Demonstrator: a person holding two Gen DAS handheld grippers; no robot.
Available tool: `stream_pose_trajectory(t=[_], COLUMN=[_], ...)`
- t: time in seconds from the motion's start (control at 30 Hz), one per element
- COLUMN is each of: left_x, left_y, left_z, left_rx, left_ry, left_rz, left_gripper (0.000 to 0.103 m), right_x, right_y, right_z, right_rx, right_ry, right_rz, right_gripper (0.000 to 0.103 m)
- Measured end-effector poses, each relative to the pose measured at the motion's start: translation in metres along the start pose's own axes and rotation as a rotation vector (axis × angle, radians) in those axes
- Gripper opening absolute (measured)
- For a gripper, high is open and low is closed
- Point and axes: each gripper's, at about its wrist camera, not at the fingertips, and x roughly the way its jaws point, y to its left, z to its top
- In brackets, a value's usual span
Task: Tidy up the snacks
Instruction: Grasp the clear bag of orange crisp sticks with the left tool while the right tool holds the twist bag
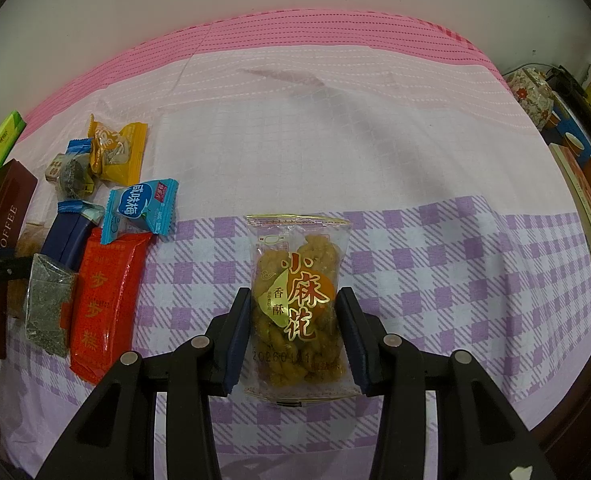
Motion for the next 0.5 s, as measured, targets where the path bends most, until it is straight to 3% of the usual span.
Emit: stream_pose_trajectory(t=[0.5], left_x=[-0.063], left_y=[0.02], left_z=[-0.023], left_rx=[0.012], left_ry=[-0.114], left_rz=[0.016], left_gripper=[0.038], right_x=[0.001], right_y=[0.0], right_z=[0.001], right_rx=[0.001], right_ry=[0.005], right_rz=[-0.002], right_gripper=[0.041])
